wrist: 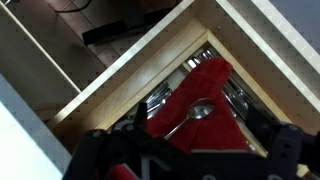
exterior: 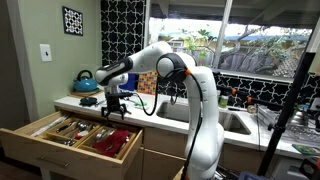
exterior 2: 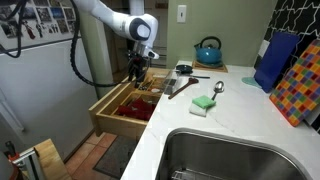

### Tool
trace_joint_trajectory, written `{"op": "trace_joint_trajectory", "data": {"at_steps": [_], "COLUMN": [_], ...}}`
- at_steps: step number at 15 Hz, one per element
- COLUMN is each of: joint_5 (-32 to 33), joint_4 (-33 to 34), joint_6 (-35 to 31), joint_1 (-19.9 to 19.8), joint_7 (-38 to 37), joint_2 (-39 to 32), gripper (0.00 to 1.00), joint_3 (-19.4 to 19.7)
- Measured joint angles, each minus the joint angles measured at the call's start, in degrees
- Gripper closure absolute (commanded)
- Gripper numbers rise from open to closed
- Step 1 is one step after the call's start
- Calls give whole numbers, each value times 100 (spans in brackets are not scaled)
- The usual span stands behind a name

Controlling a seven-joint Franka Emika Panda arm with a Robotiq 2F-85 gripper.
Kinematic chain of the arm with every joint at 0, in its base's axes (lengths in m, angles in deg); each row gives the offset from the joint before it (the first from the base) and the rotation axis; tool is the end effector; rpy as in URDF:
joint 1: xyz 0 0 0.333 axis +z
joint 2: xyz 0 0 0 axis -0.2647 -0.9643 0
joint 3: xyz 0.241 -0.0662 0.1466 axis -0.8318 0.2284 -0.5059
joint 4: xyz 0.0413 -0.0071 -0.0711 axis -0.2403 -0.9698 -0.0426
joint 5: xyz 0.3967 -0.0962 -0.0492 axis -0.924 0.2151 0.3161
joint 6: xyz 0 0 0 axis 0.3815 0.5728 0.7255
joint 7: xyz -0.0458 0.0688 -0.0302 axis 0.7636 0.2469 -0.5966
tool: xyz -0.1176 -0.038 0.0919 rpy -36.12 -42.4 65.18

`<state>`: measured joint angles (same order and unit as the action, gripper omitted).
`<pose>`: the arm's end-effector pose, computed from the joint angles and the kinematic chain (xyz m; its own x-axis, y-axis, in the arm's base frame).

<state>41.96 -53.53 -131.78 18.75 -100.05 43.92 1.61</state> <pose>0.5823 0.0596 0.2991 0.9096 -0.2409 -0.3385 -0.2508 -0.9679 0.0149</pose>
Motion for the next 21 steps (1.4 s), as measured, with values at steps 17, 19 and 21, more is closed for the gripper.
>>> {"op": "trace_joint_trajectory", "data": {"at_steps": [17,19,21], "joint_5": [64,77,115], "joint_4": [-602,-620,-632], "joint_6": [-1797,-1983,-2140], "joint_1": [124,124,123], "joint_7": [531,528,528], "joint_2": [-798,-924,-1015], "gripper": [50,62,65], "joint_3": [-127,-105,-63]}}
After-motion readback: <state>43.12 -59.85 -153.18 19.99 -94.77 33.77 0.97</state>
